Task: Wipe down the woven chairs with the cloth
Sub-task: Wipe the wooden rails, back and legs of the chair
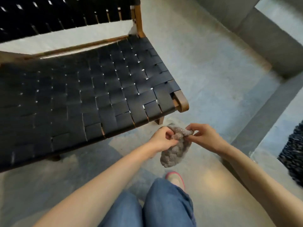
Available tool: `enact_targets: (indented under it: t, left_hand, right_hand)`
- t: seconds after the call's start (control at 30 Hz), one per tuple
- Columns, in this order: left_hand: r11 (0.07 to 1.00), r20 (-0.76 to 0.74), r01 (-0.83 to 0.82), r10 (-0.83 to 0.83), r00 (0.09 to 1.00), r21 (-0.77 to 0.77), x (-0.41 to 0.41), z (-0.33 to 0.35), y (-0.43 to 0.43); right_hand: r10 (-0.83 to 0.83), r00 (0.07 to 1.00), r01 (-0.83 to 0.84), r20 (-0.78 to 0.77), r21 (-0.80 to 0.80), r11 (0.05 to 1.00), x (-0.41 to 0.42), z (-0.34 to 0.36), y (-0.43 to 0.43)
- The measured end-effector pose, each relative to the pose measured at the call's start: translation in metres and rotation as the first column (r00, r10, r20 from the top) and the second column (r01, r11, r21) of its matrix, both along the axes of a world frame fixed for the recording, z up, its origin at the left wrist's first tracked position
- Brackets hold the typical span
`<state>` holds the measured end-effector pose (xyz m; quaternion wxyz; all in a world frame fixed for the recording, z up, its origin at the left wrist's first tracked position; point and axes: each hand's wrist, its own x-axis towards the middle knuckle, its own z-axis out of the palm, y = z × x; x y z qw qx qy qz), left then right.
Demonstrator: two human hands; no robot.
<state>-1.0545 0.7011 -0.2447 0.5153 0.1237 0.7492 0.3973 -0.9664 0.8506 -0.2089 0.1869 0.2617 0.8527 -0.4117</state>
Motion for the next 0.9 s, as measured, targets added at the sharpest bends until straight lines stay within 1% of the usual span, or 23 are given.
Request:
enact_targets:
  t: [0.1,0.23,0.33,0.43,0.53,0.67,0.8,0.9]
  left_hand:
    - [0.999,-0.006,-0.001,0.001,1.000,0.036,0.001,0.084,-0.001]
    - [0.989,-0.044,-0.066,0.072,0.996,0.129,-0.001,0.206,-0.003]
    - [0.972,-0.066,-0.104,0.121,0.990,0.212,-0.001,0.291,-0.005]
    - [0.977,-0.205,0.014,0.030,0.978,0.211,-0.009,0.356,-0.005]
    - [0.980,-0.348,0.100,-0.033,0.937,0.175,-0.013,0.402,-0.003]
    - [0.982,-0.532,0.144,-0.057,0.845,0.124,-0.013,0.438,0.010]
    - [0.991,-0.676,0.067,0.029,0.736,0.115,-0.011,0.451,0.037]
    - [0.994,-0.756,0.071,0.020,0.654,0.088,-0.020,0.461,0.055]
  right_hand:
    - [0.012,1.000,-0.012,-0.003,-0.015,1.000,0.001,0.086,0.004]
    - [0.009,0.999,-0.009,-0.044,-0.010,1.000,-0.002,0.208,0.013]
    - [0.050,0.995,-0.046,-0.087,0.048,0.998,-0.007,0.291,0.021]
    - [0.140,0.980,-0.128,-0.141,0.092,0.988,-0.009,0.358,0.031]
    - [0.259,0.952,-0.231,-0.164,0.169,0.958,-0.011,0.404,0.044]
    - [0.343,0.913,-0.298,-0.223,0.213,0.931,-0.011,0.445,0.066]
    - [0.385,0.886,-0.321,-0.259,0.257,0.911,-0.020,0.467,0.090]
    - [0.374,0.883,-0.290,-0.284,0.296,0.910,-0.032,0.476,0.109]
